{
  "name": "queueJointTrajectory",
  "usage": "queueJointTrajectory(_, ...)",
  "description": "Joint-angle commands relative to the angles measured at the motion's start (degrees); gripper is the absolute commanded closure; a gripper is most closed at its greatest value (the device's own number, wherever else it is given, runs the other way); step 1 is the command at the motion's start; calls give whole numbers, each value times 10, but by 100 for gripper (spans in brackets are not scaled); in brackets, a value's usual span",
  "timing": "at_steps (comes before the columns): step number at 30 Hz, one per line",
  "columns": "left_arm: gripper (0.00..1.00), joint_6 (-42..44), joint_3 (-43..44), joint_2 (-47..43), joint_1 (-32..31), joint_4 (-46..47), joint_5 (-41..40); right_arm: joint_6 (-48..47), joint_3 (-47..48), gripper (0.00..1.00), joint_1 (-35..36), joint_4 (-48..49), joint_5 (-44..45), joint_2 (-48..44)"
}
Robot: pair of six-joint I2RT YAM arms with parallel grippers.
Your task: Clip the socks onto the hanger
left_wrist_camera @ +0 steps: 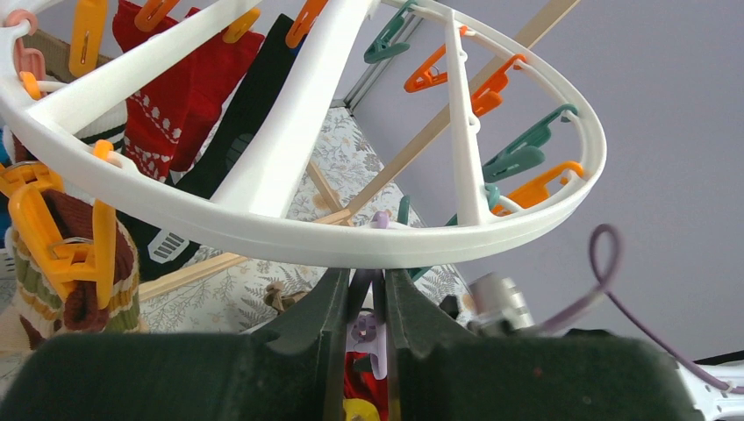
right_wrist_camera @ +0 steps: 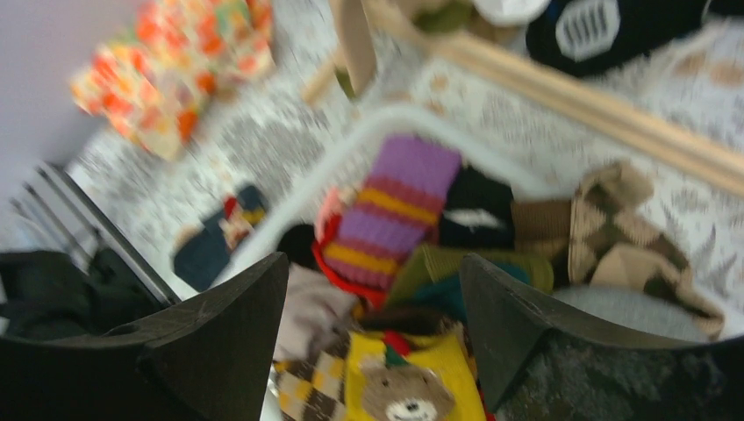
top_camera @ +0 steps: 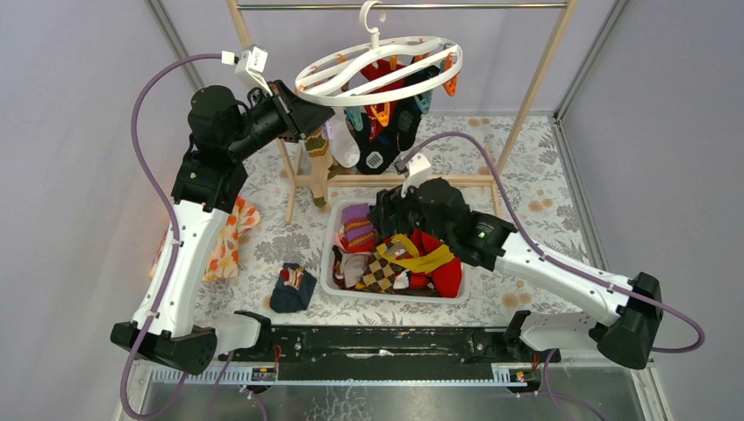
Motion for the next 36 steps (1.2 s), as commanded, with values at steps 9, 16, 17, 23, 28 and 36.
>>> queueJointTrajectory(9,100,18,4,3,6,-8,4,-22,-36,37,-2,-103,-61,10)
queueJointTrajectory(16,100,29,0,-2,5,-9,7,-29,5,85,-3,-105,-44,32)
queueJointTrajectory(17,100,30,1,-2,5,-8,7,-31,14,91,-3,-106,-44,30)
queueJointTrajectory(23,100,34,1,-3,5,-9,8,-29,66,100,-3,-129,-82,19)
queueJointTrajectory(28,100,36,-3,-6,6,-7,9,-26,84,100,-3,-128,-109,-3)
queueJointTrajectory(36,100,39,-1,-7,6,-6,14,-13,151,100,-3,-138,-107,-20)
